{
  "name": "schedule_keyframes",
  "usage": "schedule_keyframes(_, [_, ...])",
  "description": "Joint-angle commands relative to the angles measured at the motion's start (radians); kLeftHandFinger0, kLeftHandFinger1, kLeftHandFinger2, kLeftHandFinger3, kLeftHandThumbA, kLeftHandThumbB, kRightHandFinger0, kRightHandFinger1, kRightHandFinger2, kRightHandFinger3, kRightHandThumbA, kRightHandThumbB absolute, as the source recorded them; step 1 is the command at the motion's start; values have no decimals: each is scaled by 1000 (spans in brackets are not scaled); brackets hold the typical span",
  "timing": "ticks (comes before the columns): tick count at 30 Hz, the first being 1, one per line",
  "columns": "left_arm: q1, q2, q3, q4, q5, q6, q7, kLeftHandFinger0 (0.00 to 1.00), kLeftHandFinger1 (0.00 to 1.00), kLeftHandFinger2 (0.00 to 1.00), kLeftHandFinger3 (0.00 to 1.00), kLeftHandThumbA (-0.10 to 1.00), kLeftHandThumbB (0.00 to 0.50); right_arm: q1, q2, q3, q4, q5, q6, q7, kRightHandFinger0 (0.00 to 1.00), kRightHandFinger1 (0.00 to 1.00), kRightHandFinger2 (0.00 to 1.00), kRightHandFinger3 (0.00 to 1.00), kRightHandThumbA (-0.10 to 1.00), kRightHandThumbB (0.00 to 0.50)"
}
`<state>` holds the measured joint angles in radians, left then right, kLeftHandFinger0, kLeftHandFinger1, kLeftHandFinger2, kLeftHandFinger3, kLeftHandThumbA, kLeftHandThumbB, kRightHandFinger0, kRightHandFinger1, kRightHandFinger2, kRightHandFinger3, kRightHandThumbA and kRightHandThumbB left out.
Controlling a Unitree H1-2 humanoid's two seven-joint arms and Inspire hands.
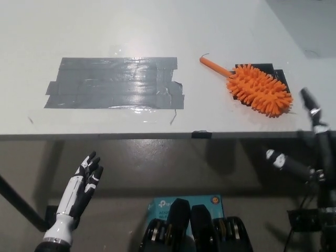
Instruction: An orange duster is kept infront of the robot in the middle of the table and the robot extends its right arm to grab the duster, picks it up and hands it to a person
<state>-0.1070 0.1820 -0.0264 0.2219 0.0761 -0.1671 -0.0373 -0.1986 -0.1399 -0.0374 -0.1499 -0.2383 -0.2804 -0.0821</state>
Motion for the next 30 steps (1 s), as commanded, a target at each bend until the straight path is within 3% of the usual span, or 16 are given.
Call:
schedule_keyframes(1, [8, 3, -6, -16, -2, -51, -14, 965, 1000, 1000, 1000, 894, 119, -106, -56, -27, -167, -83, 161, 46, 1000, 1000, 1000, 1000, 991, 284])
schedule_keyframes(3, [21, 3, -5, -18, -8, -55, -17, 965, 1000, 1000, 1000, 897, 122, -158, -93, -16, -203, -94, 281, 111, 1000, 1000, 1000, 1000, 914, 268])
schedule_keyframes(7, [34, 1, -9, -24, -6, -52, -18, 972, 1000, 1000, 1000, 916, 137, -346, -180, 32, -79, -174, 430, 201, 1000, 1000, 1000, 1000, 911, 316])
schedule_keyframes(13, [41, 0, -10, -28, -13, -54, -23, 984, 1000, 1000, 1000, 920, 139, -566, -239, 147, 184, -258, 573, 297, 1000, 1000, 1000, 1000, 1000, 384])
schedule_keyframes(18, [42, -2, -12, -27, -9, -61, -19, 985, 1000, 1000, 1000, 919, 136, -717, -230, 221, 435, -243, 634, 343, 1000, 1000, 1000, 1000, 1000, 416])
schedule_keyframes(22, [43, 0, -13, -31, -12, -62, -23, 976, 1000, 1000, 1000, 922, 145, -798, -217, 282, 610, -242, 662, 383, 1000, 1000, 1000, 1000, 980, 393])
schedule_keyframes(30, [40, 4, -17, -45, 4, -50, -19, 971, 1000, 1000, 1000, 932, 160, -902, -178, 387, 913, -236, 655, 412, 1000, 1000, 1000, 1000, 1000, 467])
